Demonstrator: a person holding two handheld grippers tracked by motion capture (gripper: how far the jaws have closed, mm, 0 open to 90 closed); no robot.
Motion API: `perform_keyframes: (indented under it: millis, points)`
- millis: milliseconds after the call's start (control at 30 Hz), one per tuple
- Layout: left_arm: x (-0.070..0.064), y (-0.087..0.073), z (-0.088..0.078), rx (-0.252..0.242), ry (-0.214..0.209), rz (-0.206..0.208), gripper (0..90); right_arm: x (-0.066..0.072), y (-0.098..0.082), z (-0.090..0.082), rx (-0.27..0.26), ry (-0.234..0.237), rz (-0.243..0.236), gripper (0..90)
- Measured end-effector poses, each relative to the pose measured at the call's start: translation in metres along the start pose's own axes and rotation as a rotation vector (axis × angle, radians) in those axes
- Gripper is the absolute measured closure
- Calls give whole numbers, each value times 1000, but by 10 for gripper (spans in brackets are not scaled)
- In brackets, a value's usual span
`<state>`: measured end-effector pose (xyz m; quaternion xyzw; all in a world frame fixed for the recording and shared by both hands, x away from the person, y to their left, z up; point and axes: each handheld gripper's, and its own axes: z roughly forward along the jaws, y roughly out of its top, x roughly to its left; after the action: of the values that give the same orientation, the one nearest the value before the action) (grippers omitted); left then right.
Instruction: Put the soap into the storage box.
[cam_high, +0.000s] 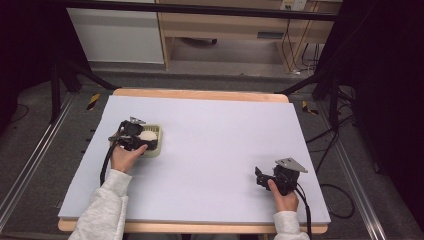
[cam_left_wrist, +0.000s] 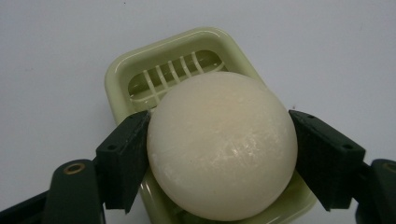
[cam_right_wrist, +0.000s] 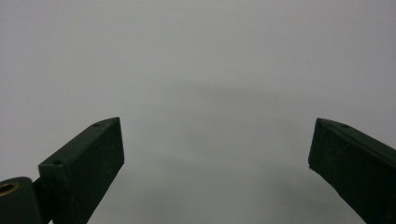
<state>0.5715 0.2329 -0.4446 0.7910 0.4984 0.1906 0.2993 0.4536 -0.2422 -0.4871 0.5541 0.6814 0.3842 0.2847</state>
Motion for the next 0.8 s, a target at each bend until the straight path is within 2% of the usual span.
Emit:
perform_keyframes:
  millis: [633,800]
  points:
    - [-2,-2,-2,-10,13,-2,239,0,0,0,-4,0,-2,39]
    - [-2,-1,-10,-47,9,-10,226,0,0,0,-4,-1,-3,39]
